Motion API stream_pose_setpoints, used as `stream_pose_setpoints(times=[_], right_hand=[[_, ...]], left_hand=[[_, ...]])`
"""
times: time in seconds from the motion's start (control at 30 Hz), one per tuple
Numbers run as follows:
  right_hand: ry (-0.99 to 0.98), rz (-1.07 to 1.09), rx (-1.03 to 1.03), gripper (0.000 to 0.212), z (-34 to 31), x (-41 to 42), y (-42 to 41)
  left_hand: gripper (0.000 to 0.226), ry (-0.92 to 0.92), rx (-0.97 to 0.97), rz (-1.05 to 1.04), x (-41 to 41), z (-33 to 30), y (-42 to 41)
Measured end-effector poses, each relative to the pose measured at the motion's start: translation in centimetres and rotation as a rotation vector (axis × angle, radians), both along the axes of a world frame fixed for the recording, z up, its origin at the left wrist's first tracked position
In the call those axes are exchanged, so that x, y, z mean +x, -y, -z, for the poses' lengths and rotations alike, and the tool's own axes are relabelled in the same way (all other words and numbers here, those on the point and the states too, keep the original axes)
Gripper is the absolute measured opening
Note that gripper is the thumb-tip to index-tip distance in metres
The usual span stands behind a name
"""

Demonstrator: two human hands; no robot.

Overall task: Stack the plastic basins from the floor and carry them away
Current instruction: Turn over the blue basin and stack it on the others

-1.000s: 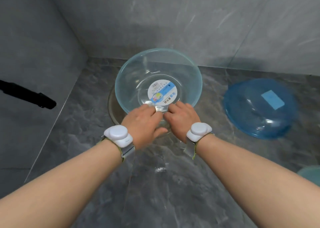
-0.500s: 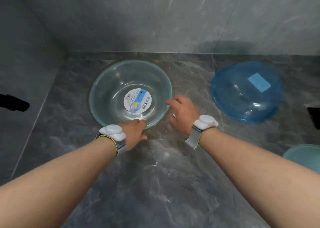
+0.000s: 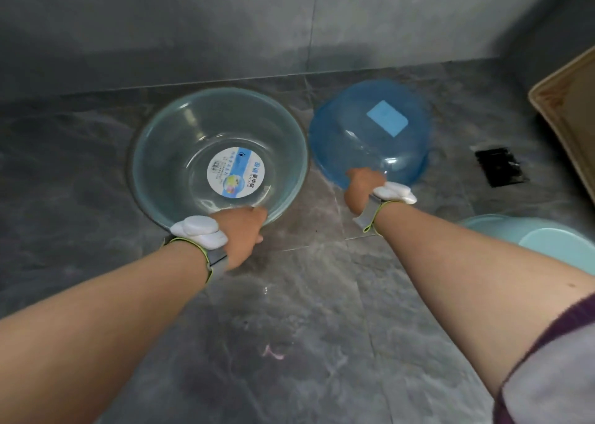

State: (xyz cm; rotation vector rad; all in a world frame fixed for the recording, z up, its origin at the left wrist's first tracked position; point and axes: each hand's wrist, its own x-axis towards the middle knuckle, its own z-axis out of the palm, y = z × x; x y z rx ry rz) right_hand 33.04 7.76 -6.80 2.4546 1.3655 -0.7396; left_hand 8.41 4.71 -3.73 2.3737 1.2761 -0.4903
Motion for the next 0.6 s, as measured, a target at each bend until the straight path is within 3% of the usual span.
stream_pose_setpoints(times=[0.27,0.6], right_hand=[[-0.112,-0.086,0.097,0.027,3.1,0.6,2.2],[0.101,-0.406,0.111,0.037,1.7,0.0,6.0]], left_hand=[[0.013,-0.107,0.058,0.110,4.5,-0.1,0.2],[0.021,-0.205,0.087,0.145,5.3,-0.5,-0.1]])
